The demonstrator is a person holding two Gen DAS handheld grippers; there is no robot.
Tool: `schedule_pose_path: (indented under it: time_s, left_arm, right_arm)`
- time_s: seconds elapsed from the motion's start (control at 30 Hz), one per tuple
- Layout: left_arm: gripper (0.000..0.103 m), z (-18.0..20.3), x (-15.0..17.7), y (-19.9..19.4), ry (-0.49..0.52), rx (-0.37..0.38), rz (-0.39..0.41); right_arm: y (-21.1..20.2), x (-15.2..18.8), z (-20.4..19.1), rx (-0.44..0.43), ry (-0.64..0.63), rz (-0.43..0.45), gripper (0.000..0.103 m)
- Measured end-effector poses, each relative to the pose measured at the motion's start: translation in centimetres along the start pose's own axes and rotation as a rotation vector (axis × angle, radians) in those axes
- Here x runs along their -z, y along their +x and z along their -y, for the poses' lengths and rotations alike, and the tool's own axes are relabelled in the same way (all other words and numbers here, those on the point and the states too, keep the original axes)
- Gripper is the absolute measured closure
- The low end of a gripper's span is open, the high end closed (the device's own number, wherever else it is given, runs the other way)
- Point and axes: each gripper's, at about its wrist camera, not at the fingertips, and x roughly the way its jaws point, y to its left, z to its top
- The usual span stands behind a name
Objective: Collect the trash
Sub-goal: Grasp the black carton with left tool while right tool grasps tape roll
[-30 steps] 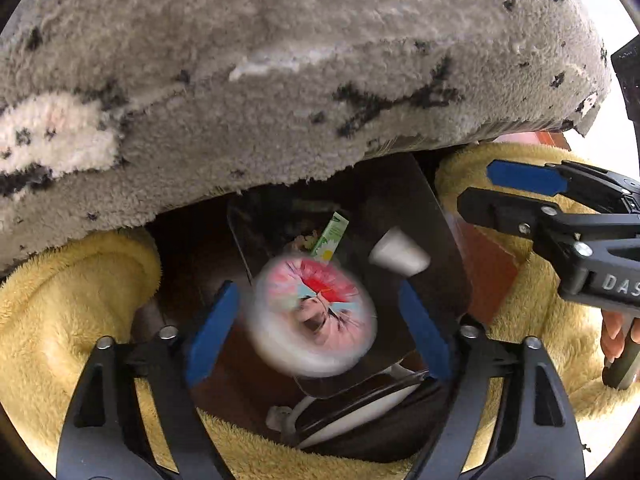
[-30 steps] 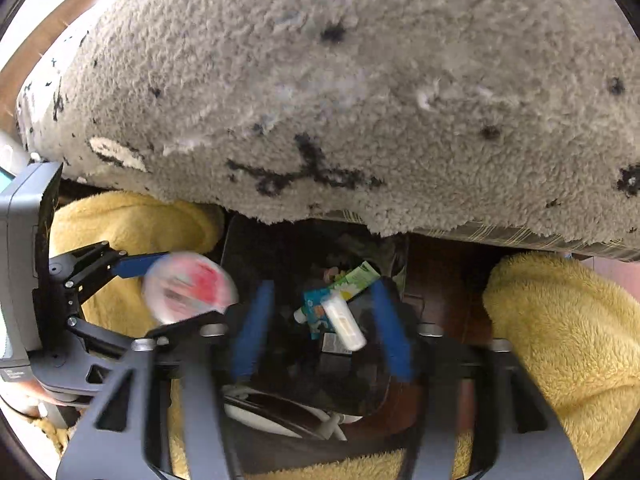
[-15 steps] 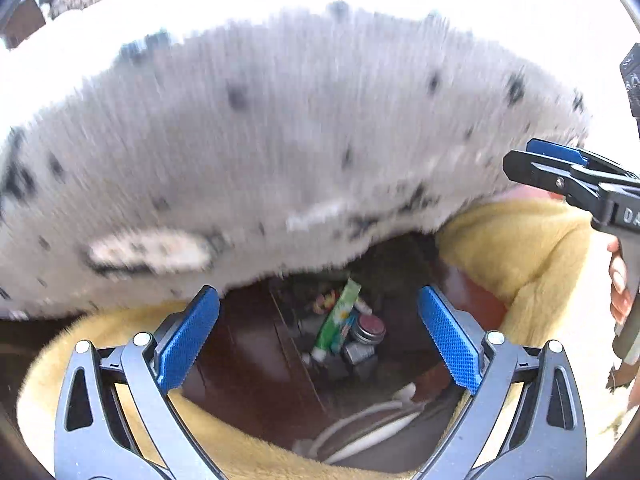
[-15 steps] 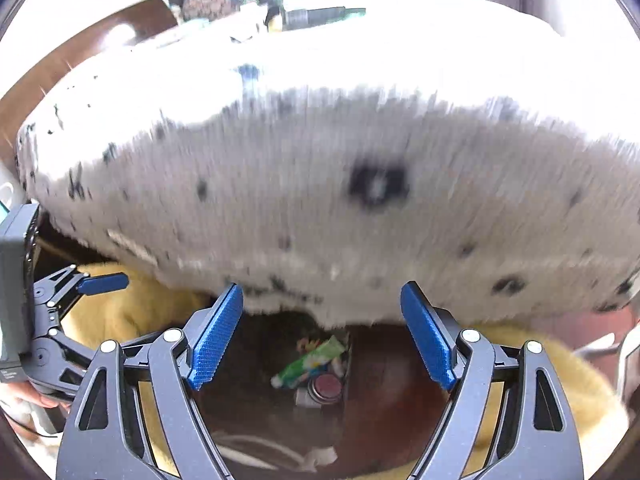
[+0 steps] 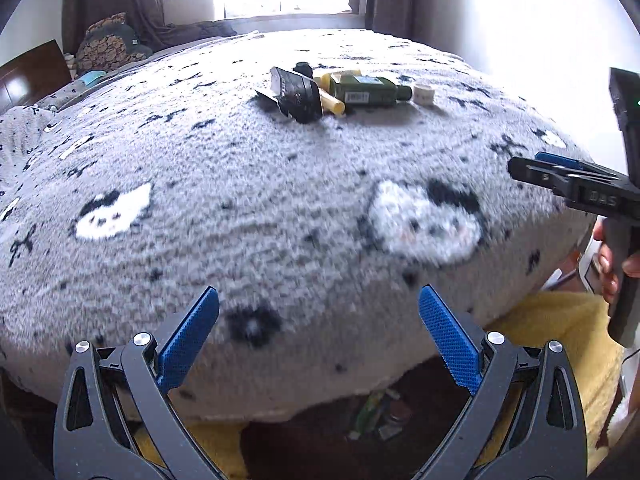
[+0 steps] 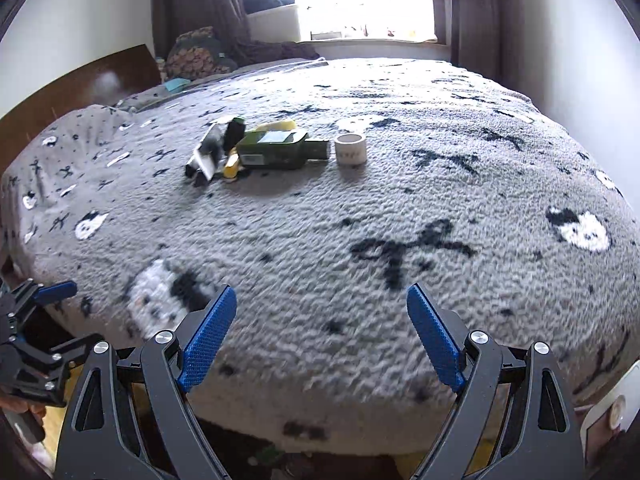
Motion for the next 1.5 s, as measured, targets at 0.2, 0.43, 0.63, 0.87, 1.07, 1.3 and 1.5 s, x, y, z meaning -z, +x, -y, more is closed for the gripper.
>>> schedule_pose_path:
  time_s: [0.2,0.43,0.63,0.87,1.07,1.3,1.5]
  left_arm:
    - [0.008,-1.3,-4.7,1.1,-0.037,-0.007,0.034]
    - [0.008,-2.2,-10.5,4.0,-0.06,-0.077,0.061]
    - [0.008,-2.2,-15.0,6.5,-0.074,-0.115,0.07]
    - [0.028,-2.9,-18.6,10.5,-0.102,-0.13,0.046]
    - [0.067,-2.7,-19.5,13.7,-0.113,-0.082,-0.051]
    - [0.095,-1.8,-19.0,13.8,-0.074,-0.064,-0.074]
    - [0.102,-1.4,-17.8,10.8,-0.031,-0.061,-0.026]
  right_arm:
    - [5.4,-4.7,1.3,0.038,0.014,-0.037,0.025]
    - [10.0,-8.5,2.0,0.085,0.034,-0.036,0.046]
    - [12.3,-10.1,1.9,0.103,0.025,-0.062,0.048]
    - [13.7,-11.1,1.9,0.093,0.021,-0.074,0.054]
    - [14.0,-11.5,1.8,0.072,0.0,-0.081,0.069]
    - [12.8,-11.1,1.7,0.065,-0.012,-0.061,0.069]
    - [10.0,-9.6,1.6,0.054,-0.025,-0.03,0.069]
